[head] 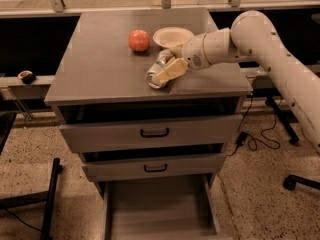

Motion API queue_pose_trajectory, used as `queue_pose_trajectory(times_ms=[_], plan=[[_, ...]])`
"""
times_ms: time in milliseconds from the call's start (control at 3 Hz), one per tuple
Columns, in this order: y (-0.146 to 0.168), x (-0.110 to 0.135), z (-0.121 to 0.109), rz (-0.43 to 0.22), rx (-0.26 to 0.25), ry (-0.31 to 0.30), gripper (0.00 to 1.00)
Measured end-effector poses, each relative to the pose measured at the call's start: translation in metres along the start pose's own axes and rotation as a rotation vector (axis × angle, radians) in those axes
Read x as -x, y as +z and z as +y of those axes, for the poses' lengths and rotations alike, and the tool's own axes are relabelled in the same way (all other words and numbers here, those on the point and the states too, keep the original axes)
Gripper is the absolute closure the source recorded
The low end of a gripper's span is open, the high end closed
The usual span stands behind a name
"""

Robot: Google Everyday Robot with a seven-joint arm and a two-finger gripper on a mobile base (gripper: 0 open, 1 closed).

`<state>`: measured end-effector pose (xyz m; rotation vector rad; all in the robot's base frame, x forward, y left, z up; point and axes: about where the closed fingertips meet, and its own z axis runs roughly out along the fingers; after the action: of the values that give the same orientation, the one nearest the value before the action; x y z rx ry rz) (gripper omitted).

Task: Pick 7up can from bottom drawer and place on counter

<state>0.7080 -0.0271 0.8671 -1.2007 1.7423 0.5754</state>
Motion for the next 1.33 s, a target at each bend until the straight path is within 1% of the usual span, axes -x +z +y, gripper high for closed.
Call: queue_pose_trajectory(times_ms=[333, 1333], plan=[[0.0001, -0.0004, -0.0001, 0.001, 0.0, 0.001, 0.81], [0.0002, -0.0004, 0.0, 0.001, 0.0, 0.001, 0.11]])
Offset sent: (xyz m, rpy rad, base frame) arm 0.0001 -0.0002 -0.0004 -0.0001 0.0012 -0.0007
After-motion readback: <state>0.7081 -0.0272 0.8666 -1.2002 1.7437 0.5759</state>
